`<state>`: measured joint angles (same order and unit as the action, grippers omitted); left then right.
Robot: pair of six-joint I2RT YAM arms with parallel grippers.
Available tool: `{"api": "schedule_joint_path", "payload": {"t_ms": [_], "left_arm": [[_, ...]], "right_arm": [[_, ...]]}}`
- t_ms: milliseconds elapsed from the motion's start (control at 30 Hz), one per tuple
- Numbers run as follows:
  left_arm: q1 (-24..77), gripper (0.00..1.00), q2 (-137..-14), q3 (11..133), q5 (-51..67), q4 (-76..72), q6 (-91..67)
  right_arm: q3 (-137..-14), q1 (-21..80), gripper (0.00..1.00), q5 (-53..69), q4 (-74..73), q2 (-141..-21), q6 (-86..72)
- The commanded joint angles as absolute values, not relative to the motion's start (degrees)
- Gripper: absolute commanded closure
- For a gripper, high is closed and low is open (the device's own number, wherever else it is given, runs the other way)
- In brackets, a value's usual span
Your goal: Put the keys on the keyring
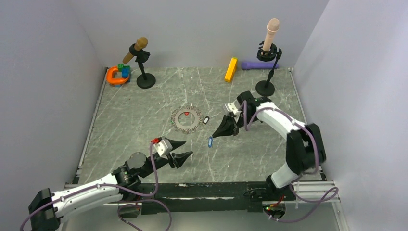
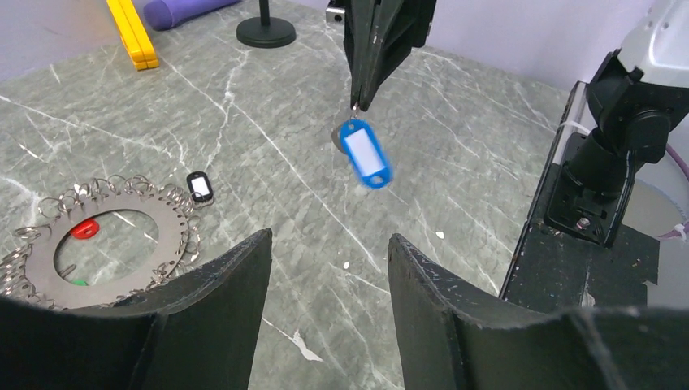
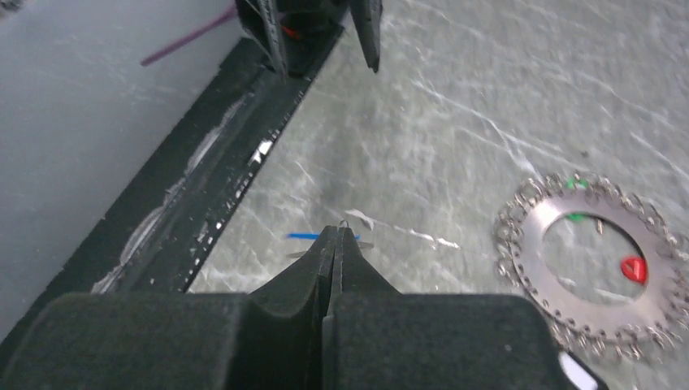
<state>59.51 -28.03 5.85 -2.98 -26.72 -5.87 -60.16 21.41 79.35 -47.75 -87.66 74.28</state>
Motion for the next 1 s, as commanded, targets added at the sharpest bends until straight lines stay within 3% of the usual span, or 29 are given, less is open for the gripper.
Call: {"api": "schedule_joint_path", "payload": {"t_ms": [0,267,633,967], "left_arm": [[59.68,0.41,-27.74,7.82,-2.39,-30.21,-7.18],[59.68,0.41,-29.58,7.08,-0.1,-33.8,-5.39],[59.7,0.43,-42.3,12.73,14.1,-42.13,7.92],[59.68,0.71,-50.04,17.75,21.02,-44.43,9.3]], "right_arm": [[-67.96,20.81,1.0,91.47,-85.86,-96.58,115.36],[-64.51,21.62,1.0,89.48,-85.8,-92.99,121.32],[-64.25,25.87,1.0,87.37,-85.82,-87.42,122.84],[-63.19,26.73,1.0,86.9,-85.79,-85.07,123.92]]}}
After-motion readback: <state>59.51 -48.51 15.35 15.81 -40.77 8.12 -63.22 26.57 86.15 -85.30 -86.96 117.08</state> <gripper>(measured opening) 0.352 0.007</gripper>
